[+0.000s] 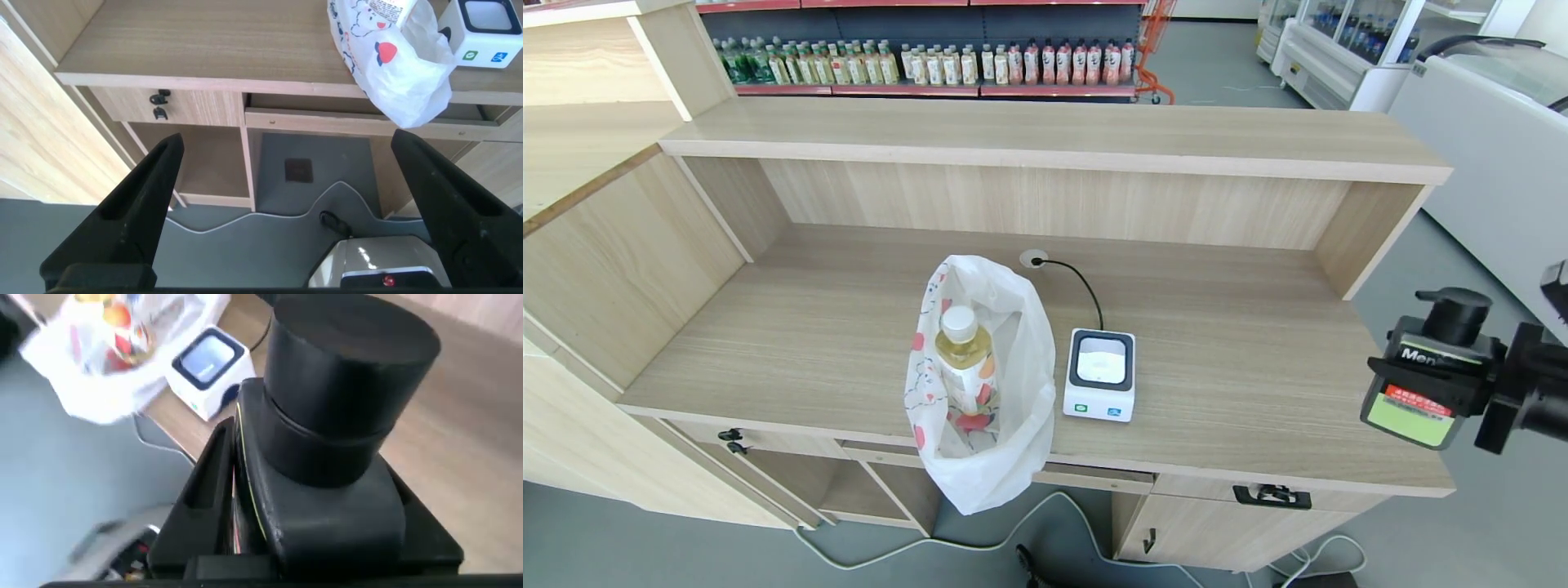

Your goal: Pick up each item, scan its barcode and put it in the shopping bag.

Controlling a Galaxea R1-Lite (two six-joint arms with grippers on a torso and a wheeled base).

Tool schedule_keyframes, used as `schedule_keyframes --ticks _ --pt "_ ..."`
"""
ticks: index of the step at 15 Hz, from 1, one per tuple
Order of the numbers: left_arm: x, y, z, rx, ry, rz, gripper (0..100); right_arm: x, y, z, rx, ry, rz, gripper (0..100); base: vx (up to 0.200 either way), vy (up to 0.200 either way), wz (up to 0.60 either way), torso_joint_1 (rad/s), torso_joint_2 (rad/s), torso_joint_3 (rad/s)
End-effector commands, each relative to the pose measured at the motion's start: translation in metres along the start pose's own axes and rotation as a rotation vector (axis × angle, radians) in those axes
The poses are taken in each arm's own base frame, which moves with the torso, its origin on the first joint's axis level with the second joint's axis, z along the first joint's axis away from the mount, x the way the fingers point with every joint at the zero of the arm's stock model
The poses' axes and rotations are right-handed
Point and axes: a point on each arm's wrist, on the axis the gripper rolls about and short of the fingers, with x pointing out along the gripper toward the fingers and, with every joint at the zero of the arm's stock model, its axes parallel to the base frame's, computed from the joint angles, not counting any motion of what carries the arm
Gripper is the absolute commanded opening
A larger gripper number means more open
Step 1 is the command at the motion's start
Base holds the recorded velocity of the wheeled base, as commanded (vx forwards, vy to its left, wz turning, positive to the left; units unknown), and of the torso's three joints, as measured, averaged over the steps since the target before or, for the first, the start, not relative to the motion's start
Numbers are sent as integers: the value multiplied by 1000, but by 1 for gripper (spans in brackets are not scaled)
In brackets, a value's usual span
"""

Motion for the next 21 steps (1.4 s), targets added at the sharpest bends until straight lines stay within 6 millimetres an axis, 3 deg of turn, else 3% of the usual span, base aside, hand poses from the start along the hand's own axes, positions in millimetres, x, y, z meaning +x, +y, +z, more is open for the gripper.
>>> schedule_keyframes --ticks 1,3,4,8,12,17,21 --pt "0 0 0 0 1 0 100 -5 14 49 286 -123 -65 0 0 0 0 0 0 0" --pt "0 0 0 0 1 0 100 8 22 76 551 -196 -111 0 0 0 0 0 0 0" --pt "0 0 0 0 1 0 100 13 18 78 571 -186 -120 0 0 0 0 0 0 0" --pt "0 0 0 0 1 0 100 36 18 63 691 -109 -77 0 0 0 0 0 0 0" --pt "0 0 0 0 1 0 100 69 16 51 698 -96 -26 0 0 0 0 0 0 0" --pt "0 0 0 3 1 0 100 84 22 48 694 -77 -17 0 0 0 0 0 0 0" --pt "0 0 0 0 1 -2 100 110 24 48 698 -67 -39 0 0 50 0 -1 2 -1"
